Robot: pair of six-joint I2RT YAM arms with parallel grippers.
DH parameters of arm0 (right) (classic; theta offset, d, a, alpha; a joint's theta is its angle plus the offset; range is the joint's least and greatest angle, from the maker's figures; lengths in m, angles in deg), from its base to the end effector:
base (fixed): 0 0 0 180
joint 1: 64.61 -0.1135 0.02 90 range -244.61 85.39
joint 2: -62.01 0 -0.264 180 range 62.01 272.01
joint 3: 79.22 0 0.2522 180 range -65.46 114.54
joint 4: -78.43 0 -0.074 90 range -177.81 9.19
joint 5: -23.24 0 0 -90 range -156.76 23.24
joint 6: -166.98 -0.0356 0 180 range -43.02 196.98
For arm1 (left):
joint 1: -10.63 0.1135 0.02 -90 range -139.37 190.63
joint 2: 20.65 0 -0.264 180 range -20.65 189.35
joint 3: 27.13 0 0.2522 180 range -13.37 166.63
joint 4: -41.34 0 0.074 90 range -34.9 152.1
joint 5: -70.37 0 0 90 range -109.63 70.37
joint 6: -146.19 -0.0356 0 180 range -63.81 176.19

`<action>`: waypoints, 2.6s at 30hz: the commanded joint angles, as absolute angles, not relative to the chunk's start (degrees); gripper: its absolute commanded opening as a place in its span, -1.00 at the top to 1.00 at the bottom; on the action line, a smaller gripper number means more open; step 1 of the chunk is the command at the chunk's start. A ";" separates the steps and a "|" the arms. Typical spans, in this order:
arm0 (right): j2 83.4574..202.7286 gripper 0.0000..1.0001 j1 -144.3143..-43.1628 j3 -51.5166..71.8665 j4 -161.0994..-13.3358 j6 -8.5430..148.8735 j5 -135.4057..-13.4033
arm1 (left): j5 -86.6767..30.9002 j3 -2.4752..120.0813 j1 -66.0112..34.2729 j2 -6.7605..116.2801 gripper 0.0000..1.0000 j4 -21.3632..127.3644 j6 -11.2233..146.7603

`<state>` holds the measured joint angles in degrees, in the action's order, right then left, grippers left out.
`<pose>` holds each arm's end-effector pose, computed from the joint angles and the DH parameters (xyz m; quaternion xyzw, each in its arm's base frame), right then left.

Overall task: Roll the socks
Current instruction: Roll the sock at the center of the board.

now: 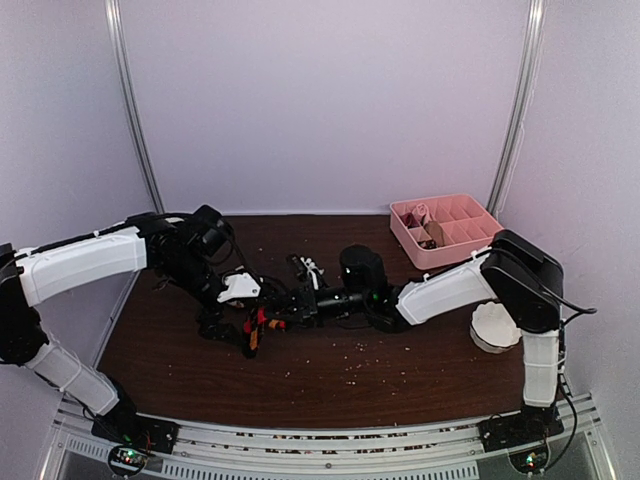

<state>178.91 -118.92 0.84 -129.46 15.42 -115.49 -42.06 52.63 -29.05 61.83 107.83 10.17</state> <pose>0.2336 0.3710 0.1826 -0.2237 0.7080 0.6681 0.0485 0.2032 -0.1862 0.2633 0.6819 0.6835 -0.1812 0.1873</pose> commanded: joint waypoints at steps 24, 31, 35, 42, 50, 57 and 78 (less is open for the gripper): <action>176.78 1.00 -126.20 0.85 -149.75 -2.95 -110.26 | -30.31 52.62 -38.42 44.04 -0.82 110.88 3.84; 174.50 1.00 -126.18 -2.78 -152.90 -3.75 -110.88 | -29.42 52.12 -38.46 41.26 -0.60 116.66 1.50; 175.10 1.00 -126.30 -2.21 -155.50 -4.93 -112.55 | -28.70 53.17 -38.41 41.82 -0.49 116.72 0.51; 178.68 1.00 -126.45 0.75 -160.66 -8.21 -114.98 | -23.02 51.91 -38.42 38.04 -0.51 113.21 -5.28; 182.59 1.00 -126.57 1.34 -164.90 -11.70 -114.83 | -23.91 52.15 -38.41 38.43 -0.12 109.24 -7.85; 183.62 1.00 -126.65 4.98 -161.24 -10.44 -115.27 | -27.78 53.97 -39.30 40.41 -0.12 113.96 -5.74; 185.45 1.00 -128.10 13.16 -149.37 -2.06 -113.45 | -32.06 57.76 -41.23 42.48 0.21 113.18 3.37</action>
